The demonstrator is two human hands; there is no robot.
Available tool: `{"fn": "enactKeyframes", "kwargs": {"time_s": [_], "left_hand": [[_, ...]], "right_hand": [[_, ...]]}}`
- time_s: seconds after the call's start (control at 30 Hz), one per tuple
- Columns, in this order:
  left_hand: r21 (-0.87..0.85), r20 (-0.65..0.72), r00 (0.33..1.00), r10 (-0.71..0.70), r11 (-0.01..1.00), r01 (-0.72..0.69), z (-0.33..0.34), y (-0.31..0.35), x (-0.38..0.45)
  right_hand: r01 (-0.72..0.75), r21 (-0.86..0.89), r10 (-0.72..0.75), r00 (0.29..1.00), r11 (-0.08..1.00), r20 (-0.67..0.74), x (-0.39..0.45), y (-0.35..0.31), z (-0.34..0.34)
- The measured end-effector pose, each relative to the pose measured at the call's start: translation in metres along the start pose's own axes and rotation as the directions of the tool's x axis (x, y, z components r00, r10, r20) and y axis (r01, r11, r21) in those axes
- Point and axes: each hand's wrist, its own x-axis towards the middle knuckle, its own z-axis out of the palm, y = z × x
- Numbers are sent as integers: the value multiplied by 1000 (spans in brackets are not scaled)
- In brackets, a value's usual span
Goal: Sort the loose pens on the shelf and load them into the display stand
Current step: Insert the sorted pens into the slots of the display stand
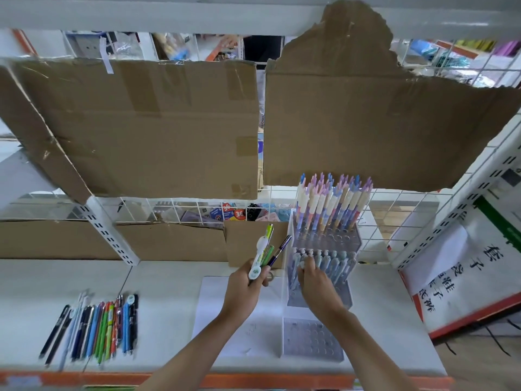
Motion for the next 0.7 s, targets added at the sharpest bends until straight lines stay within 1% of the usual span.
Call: {"fn": "enactKeyframes", "kwargs": {"time_s": [0.1, 0.3, 0.4, 0.47, 0.5, 0.53, 0.57, 0.63, 0.67, 0.7], "left_hand": [[-2, -8, 1000, 4, 1000, -4, -1, -1, 0], [-30, -4, 1000, 26, 999, -26, 0, 0, -1], [-39, 13, 1000, 27, 999, -26, 1, -2, 1], [-42, 21, 999, 28, 999, -27, 3, -3, 3], [-41, 26, 999, 34, 999, -33, 4, -3, 4], [-43, 31, 999, 42, 998, -41, 5, -3, 5], [-44, 35, 998, 52, 998, -51, 7, -2, 5], [-34, 39, 997, 73, 997, -72, 11, 0, 6], [-23, 43, 995, 91, 996, -90, 14, 1, 6], [-10, 49, 992, 114, 993, -114, 17, 3, 7]], "right_hand": [[-32, -30, 33, 998, 999, 44, 3, 1, 11], [-42, -23, 43, 998, 999, 37, 4, 3, 9], [-41, -5, 41, 999, 999, -6, -1, 2, 0], [1, -39, -3, 999, 999, -50, -7, 0, -9], [33, -45, -37, 995, 998, -94, -10, -3, -14], [74, -24, -77, 985, 997, -153, -13, -8, -21], [128, 35, -117, 969, 991, -219, -16, -14, -27], [266, 200, -191, 925, 943, -327, -22, -28, -40], [305, 297, -201, 921, 905, -333, -26, -37, -47], [313, 397, -199, 933, 863, -301, -29, -44, -51]]}}
